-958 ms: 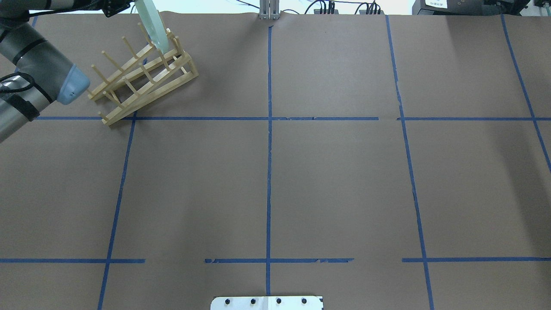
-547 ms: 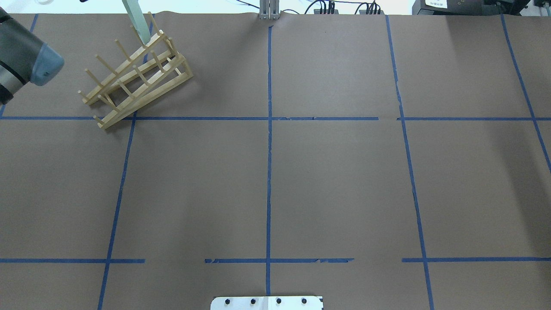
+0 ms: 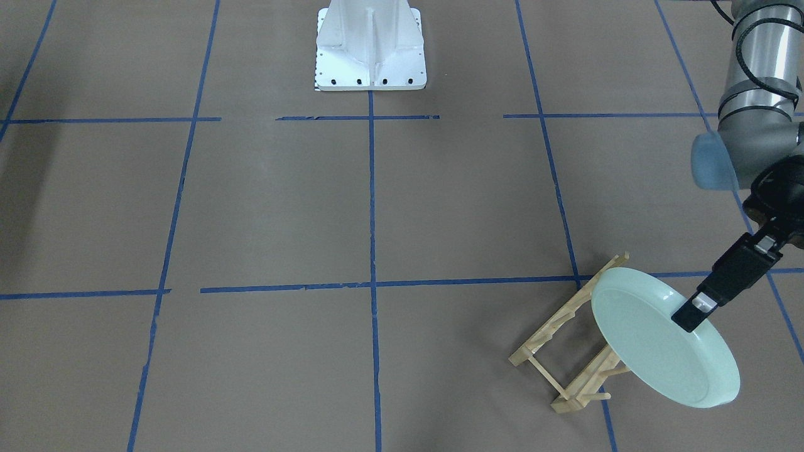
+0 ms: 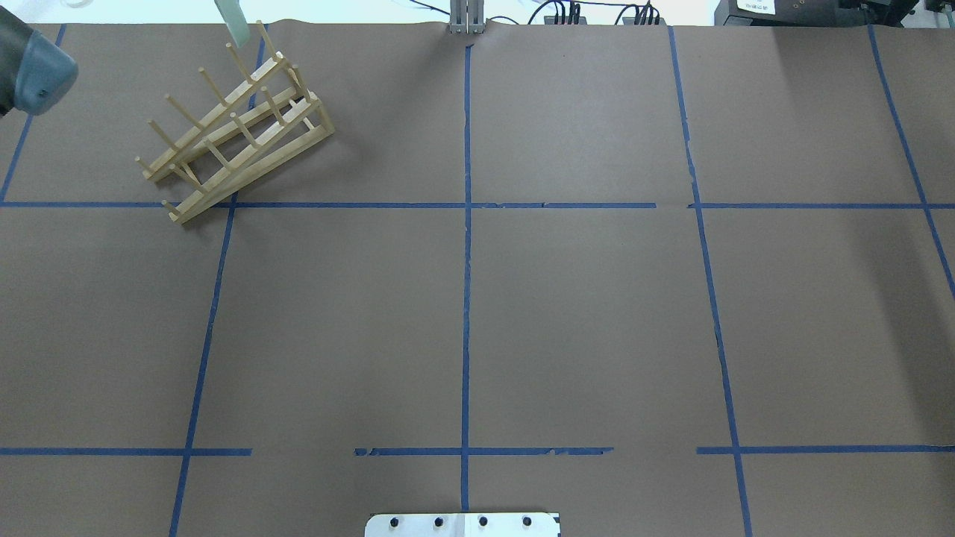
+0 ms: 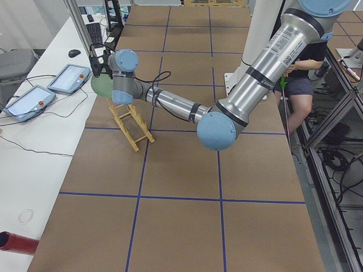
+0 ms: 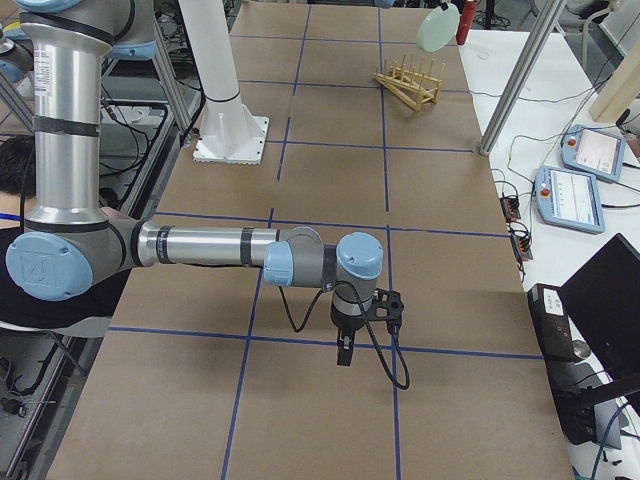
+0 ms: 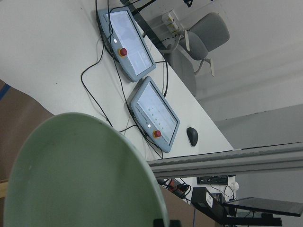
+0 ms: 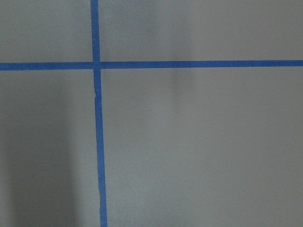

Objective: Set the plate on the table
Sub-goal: 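Lift the plate upward out of the wooden rack with the left gripper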

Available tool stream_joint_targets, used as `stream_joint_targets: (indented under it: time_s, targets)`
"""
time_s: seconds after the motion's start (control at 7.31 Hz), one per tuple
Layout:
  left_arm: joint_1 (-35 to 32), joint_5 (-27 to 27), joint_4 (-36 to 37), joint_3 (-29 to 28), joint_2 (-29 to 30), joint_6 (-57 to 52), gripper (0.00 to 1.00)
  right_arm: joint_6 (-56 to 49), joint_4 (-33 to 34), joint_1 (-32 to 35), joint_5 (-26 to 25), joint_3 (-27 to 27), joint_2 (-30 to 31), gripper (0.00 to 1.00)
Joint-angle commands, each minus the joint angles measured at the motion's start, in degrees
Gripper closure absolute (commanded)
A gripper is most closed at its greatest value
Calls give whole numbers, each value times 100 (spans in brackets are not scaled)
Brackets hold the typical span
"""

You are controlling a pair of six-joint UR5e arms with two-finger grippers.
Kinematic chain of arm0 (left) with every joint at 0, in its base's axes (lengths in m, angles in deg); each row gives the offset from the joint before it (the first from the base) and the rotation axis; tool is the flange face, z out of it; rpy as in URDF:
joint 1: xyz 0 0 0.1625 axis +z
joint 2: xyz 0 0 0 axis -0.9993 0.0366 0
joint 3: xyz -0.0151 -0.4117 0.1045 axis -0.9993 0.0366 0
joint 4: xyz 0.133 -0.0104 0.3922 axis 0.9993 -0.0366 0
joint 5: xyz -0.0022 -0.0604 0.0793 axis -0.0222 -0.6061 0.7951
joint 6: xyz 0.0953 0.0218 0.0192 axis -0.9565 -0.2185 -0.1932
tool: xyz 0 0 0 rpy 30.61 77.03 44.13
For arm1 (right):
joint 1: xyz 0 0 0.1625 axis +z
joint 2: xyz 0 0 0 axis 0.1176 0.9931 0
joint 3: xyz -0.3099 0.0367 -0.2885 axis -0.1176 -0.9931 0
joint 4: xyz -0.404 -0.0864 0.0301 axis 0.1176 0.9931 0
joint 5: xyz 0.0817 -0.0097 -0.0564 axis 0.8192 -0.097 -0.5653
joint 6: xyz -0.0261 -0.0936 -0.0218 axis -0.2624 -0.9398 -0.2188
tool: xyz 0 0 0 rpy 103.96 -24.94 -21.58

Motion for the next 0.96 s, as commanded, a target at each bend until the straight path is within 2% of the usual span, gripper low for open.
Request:
stream_joint_targets:
  time_s: [0.0,0.14,0.27,0.55,0.68,0.82]
  targets:
    - [-267,-939,1082,878,-133,-776,100,-3,0,0,0,0,0,0]
    - [-242,-908,2334,1702,-213,-1313,100,-3,0,0,0,0,0,0]
    - [-216,-882,3304,2207,-205,-1875,100,-3,0,0,0,0,0,0]
    - [99,-803,4321,2702,-196,-2756,100,-3,0,0,0,0,0,0]
    - [336,-498,5047,3000,-187,-3264,100,-3,0,0,0,0,0,0]
    - [791,271,6159,3359,-109,-3792,100,-3,0,-9,0,0,0,0]
